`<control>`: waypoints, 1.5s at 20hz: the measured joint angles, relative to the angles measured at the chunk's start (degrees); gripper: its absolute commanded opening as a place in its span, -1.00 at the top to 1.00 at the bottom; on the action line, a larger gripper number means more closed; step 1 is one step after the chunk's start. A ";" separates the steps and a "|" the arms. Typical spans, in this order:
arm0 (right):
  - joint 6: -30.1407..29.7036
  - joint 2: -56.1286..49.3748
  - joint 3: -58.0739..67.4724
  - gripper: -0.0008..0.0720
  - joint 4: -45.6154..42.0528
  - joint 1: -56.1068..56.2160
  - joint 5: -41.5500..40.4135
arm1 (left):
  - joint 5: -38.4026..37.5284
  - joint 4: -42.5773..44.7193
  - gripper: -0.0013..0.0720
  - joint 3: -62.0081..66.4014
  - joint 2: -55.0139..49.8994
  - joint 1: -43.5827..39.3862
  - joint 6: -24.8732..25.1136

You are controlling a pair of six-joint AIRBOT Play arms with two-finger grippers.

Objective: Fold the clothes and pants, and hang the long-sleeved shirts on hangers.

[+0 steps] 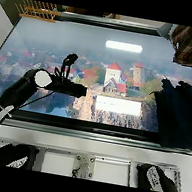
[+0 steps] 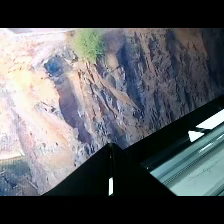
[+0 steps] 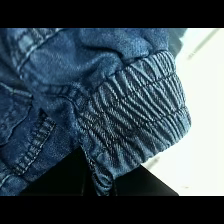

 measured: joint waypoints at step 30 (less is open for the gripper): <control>-17.35 10.16 -2.84 0.84 36.94 34.34 -16.06 | -0.87 0.04 0.93 0.00 0.00 0.00 0.02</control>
